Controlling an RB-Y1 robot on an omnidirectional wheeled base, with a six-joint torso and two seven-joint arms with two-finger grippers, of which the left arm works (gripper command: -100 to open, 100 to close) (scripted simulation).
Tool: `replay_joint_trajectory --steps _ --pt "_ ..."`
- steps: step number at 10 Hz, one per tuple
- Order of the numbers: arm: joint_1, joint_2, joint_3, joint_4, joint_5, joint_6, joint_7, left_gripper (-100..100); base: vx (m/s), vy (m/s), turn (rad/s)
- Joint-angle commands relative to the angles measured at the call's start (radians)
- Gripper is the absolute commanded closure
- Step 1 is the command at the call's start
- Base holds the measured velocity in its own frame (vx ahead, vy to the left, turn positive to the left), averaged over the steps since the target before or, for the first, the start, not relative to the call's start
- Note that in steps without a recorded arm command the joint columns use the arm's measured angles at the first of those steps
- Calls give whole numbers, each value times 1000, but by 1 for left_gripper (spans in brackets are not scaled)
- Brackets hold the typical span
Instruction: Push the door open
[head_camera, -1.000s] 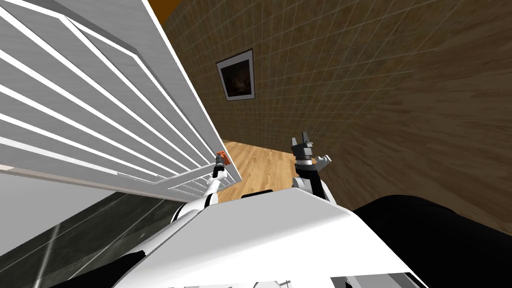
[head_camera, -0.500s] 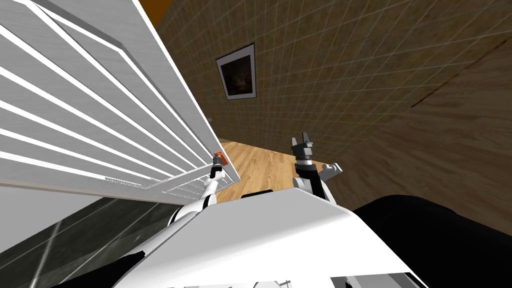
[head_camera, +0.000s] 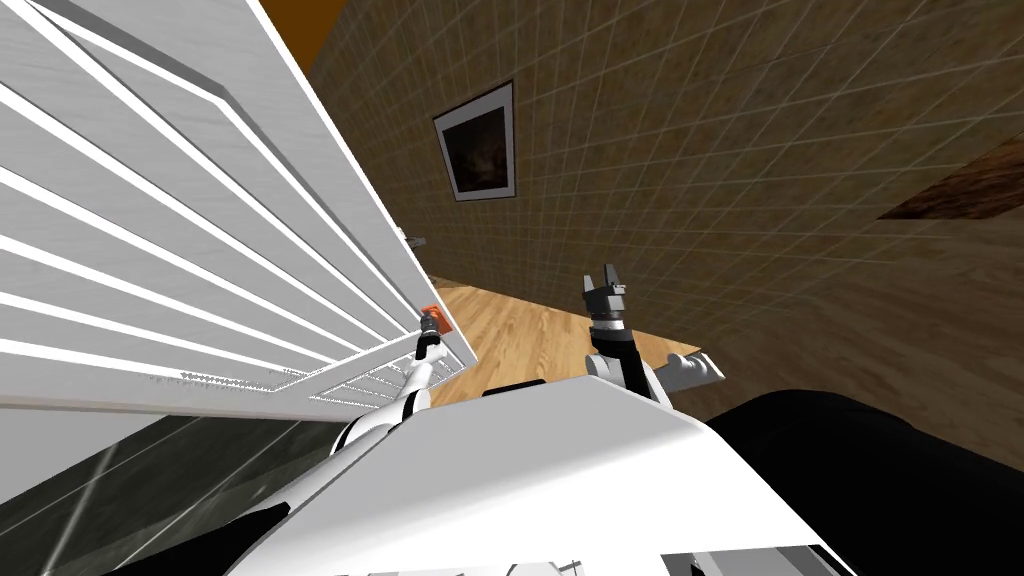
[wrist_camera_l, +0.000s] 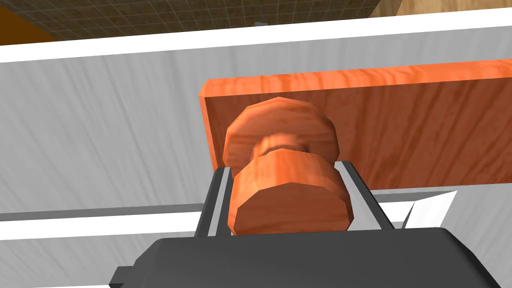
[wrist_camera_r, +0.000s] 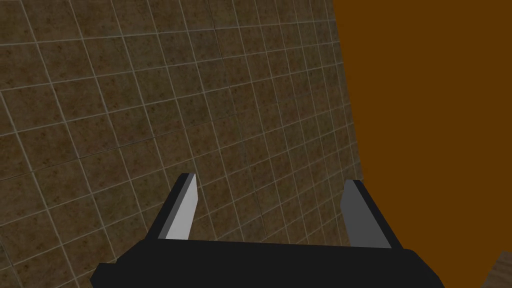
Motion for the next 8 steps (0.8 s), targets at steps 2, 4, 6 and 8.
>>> replay_joint_trajectory --steps 2,4,6,8 --pt "3 15 27 -4 9 1 -9 100 192 -52 53" --pt "6 21 42 -2 14 0 -14 100 137 -42 36" --pt "8 27 59 0 20 -1 -20 100 188 -63 65" --pt "11 34 75 1 25 -2 -26 100 201 -51 52"
